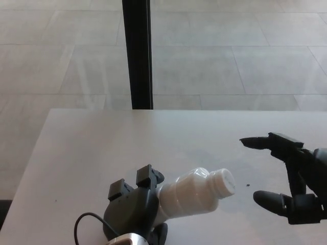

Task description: The robot uses its left hand to to lift the bottle kept on the middle of the desk and tilts it towards its right hand. It then uses its right hand to rotate its cap to open it and places the bottle and cap back on the desk

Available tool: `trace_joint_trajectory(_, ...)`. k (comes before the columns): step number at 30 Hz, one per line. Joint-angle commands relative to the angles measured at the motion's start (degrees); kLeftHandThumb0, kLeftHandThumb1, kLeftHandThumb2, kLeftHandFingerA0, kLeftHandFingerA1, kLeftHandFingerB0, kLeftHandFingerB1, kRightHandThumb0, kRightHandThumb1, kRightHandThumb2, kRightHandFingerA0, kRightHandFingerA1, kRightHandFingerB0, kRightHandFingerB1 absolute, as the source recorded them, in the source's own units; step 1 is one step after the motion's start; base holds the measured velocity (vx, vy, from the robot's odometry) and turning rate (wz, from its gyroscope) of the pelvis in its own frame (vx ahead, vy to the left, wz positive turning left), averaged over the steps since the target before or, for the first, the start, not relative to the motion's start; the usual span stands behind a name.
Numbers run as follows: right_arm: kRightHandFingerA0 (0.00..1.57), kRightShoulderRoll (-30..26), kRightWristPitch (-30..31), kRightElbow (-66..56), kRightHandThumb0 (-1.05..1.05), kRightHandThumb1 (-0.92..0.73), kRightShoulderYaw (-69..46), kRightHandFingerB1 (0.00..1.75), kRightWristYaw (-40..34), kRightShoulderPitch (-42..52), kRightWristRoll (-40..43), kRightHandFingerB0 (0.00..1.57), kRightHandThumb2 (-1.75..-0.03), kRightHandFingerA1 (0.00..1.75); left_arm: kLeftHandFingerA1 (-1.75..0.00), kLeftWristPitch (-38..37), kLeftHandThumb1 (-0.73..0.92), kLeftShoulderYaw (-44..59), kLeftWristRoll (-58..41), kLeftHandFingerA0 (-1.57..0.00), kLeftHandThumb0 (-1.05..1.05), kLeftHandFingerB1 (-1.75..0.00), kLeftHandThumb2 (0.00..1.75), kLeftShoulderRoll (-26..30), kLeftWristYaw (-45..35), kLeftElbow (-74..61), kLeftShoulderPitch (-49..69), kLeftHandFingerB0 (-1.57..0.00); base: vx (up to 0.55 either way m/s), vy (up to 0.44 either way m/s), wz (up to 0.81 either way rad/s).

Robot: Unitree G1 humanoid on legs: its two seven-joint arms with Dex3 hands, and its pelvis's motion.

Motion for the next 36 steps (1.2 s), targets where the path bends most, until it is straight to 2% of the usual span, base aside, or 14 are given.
trace_joint_trajectory(1,1.17,2.26,10.72,-0.21,-0.84,-0.69,1.00,0.45,5.79,-0.62,4.02,0.37,-0.61,1.58,-1.64,1.00,0.47,0.12,-2.07,-0.87,0.14,-1.29,1.29,0.68,-1.63,2.30,2.69,-0.79,0.00,0.000,0.00)
trace_joint_trajectory(10,1.17,3.75,14.00,0.89,-0.84,-0.68,0.85,0.46,6.40,-2.98,2.98,0.36,-0.61,1.60,-1.62,0.57,0.49,-0.01,-2.25,-0.88,0.13,-1.26,1.25,0.97,-2.27,2.21,2.39,-0.80,0.00,0.000,0.00)
trace_joint_trajectory(11,1.45,3.75,13.78,1.22,-0.64,-0.44,0.87,0.59,6.34,-2.98,3.02,0.32,-0.97,1.49,-1.61,0.50,0.47,0.12,-2.35,-0.89,0.14,-1.25,1.28,0.78,-2.02,2.26,2.41,-0.81,0.00,0.000,0.00)
trace_joint_trajectory(15,1.17,4.13,14.10,2.39,-0.82,-0.67,1.40,0.46,6.44,-2.63,2.97,0.36,-0.61,1.56,-1.63,0.73,0.49,0.36,-2.23,-0.88,0.12,-1.27,1.26,0.09,-1.42,2.34,2.41,-0.79,0.00,0.000,0.00)
trace_joint_trajectory(21,1.13,4.65,15.47,2.88,-0.83,-0.65,2.89,0.48,6.12,-2.34,1.96,0.36,-0.63,1.61,-1.62,0.58,0.42,-0.35,-1.72,-0.91,0.15,-1.26,1.35,0.73,-2.46,3.06,1.71,-0.83,0.00,0.000,0.00)
trace_joint_trajectory(22,1.21,4.89,15.42,2.98,-0.91,-0.55,2.97,0.55,6.07,-2.37,2.33,0.33,-0.91,1.48,-1.61,0.65,0.43,-0.26,-1.85,-0.90,0.15,-1.26,1.34,0.65,-2.43,3.11,1.67,-0.82,0.00,0.000,0.00)
trace_joint_trajectory(23,1.21,4.99,15.43,3.02,-0.91,-0.55,3.01,0.55,6.05,-2.39,2.50,0.33,-0.91,1.48,-1.61,0.68,0.43,-0.22,-1.93,-0.90,0.15,-1.26,1.34,0.61,-2.39,3.13,1.66,-0.82,0.00,0.000,0.00)
trace_joint_trajectory(24,1.17,5.03,15.06,3.20,-0.84,-0.66,3.30,0.48,5.65,-2.50,2.00,0.37,-0.61,1.58,-1.61,1.25,0.45,-0.37,-1.59,-0.89,0.15,-1.24,1.31,0.45,-2.45,3.26,1.37,-0.82,0.00,0.000,0.00)
trace_joint_trajectory(28,1.17,5.39,14.12,2.77,-0.85,-0.67,4.94,0.48,5.25,-2.42,1.18,0.37,-0.61,1.61,-1.66,-0.01,0.44,0.01,-2.02,-0.89,0.16,-1.30,1.33,0.17,-0.90,3.70,1.52,-0.81,0.00,0.000,0.00)
trace_joint_trajectory(29,1.23,5.47,14.20,2.52,-0.90,-0.54,5.51,0.56,4.78,-2.39,0.34,0.35,-0.92,1.51,-1.65,-0.87,0.40,0.11,-2.34,-0.90,0.20,-1.31,1.38,0.36,-0.67,3.58,1.71,-0.82,0.00,0.000,0.00)
trace_joint_trajectory(30,1.17,5.48,14.36,2.24,-0.86,-0.67,5.75,0.48,4.90,-2.40,0.25,0.37,-0.61,1.63,-1.64,-1.19,0.40,-0.06,-2.20,-0.89,0.20,-1.31,1.37,0.66,-0.82,3.66,1.67,-0.81,0.00,0.000,0.00)
trace_joint_trajectory(34,1.16,6.07,13.65,1.82,-0.88,-0.59,6.35,0.51,4.17,-2.49,0.00,0.37,-0.67,1.65,-1.63,-1.76,0.40,-0.19,-2.13,-0.89,0.18,-1.28,1.35,1.43,-1.53,3.84,1.60,-0.84,0.00,0.000,0.00)
trace_joint_trajectory(35,1.48,6.31,13.83,1.27,-0.64,-0.41,6.45,0.61,4.06,-2.58,-0.09,0.33,-0.97,1.50,-1.63,-1.89,0.40,-0.09,-2.25,-0.89,0.16,-1.26,1.36,1.50,-1.62,3.73,1.81,-0.82,0.00,0.000,0.00)
trace_joint_trajectory(36,1.17,6.50,14.22,0.67,-0.86,-0.66,6.52,0.49,4.01,-2.64,-0.35,0.38,-0.61,1.65,-1.63,-1.93,0.39,0.09,-2.48,-0.89,0.16,-1.27,1.38,1.41,-1.59,3.74,1.93,-0.82,0.00,0.000,0.00)
